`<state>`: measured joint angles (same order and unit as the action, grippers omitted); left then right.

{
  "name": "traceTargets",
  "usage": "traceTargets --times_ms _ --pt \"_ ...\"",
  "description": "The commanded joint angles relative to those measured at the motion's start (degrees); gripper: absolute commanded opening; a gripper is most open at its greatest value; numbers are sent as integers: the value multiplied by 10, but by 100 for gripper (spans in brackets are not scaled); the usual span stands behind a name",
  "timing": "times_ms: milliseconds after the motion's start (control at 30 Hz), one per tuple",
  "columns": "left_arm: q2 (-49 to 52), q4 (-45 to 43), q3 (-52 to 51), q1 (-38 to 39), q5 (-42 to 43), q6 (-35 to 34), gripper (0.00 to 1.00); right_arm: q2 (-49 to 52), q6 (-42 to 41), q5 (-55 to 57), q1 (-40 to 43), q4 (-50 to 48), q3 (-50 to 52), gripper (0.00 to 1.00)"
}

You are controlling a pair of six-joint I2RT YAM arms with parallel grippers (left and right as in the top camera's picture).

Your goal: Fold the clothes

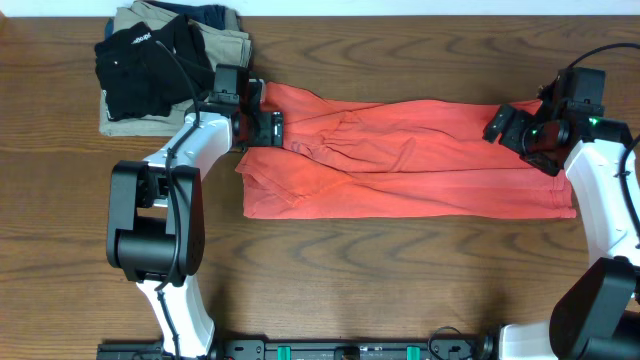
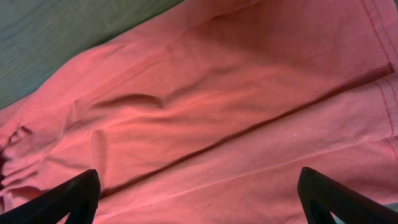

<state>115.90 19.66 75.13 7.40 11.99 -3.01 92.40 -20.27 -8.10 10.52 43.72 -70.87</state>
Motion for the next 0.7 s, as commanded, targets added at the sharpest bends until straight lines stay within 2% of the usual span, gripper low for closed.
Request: traceTargets --times_ms 0,100,267,367,533,667 --pt "8 0 9 0 -6 8 70 -1 11 6 -5 0 -2 99" --pt "8 4 9 0 -6 8 52 -1 11 6 -5 0 -2 99" --pt "2 5 9 0 -7 8 11 -1 10 17 -5 0 -2 99" --pt "-15 8 9 0 -7 2 7 -1 6 39 -4 -2 -2 99" --pt "-72 15 9 0 -7 -14 6 -1 -7 56 1 -35 -2 99" --pt "-116 26 9 0 -7 -18 6 -1 18 53 2 -78 -2 99"
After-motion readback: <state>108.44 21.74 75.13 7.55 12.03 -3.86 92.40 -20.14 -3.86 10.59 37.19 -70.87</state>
